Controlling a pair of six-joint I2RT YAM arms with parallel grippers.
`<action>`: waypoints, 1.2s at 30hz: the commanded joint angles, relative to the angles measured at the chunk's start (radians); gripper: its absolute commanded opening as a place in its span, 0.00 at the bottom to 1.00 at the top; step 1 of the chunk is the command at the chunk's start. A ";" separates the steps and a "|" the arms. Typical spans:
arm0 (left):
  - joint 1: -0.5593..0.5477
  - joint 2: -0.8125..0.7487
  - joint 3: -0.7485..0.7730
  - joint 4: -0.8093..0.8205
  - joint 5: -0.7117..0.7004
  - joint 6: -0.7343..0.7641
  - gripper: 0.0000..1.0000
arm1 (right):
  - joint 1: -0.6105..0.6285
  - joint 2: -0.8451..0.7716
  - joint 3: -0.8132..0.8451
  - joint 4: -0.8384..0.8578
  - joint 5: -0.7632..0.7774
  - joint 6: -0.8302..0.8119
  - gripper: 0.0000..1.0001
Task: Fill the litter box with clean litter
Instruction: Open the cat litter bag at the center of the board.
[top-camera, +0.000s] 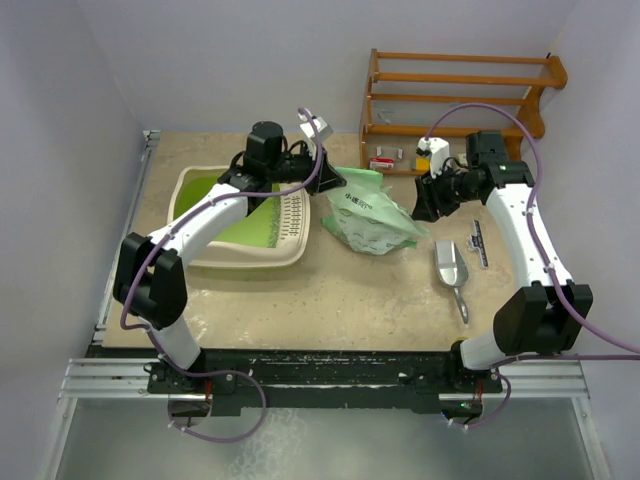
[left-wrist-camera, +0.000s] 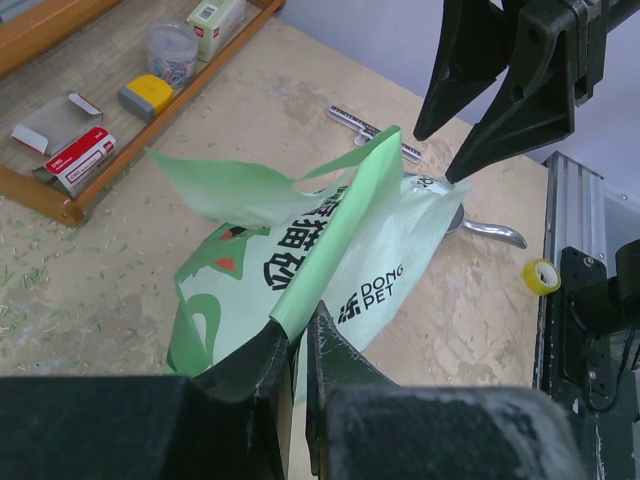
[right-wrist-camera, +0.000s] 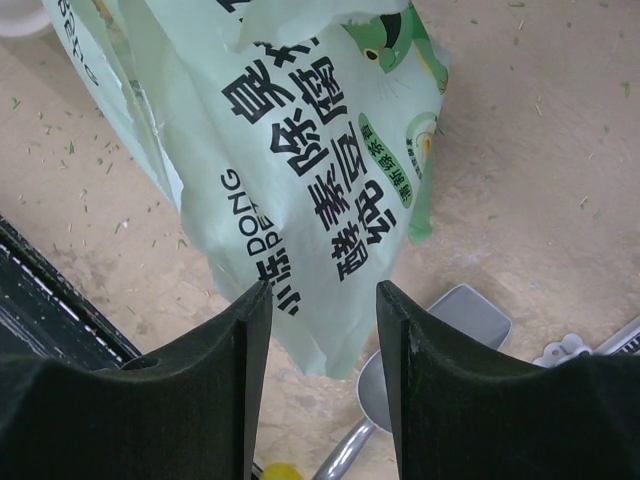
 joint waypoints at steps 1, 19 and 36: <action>-0.009 -0.075 -0.001 0.087 0.031 -0.019 0.03 | 0.028 -0.023 0.004 -0.016 0.013 -0.010 0.49; -0.009 -0.126 -0.029 0.061 -0.011 -0.014 0.19 | 0.080 -0.084 -0.031 -0.058 0.062 -0.014 0.48; -0.040 -0.098 -0.042 0.042 -0.009 -0.018 0.26 | 0.092 -0.016 -0.113 0.180 0.188 0.043 0.48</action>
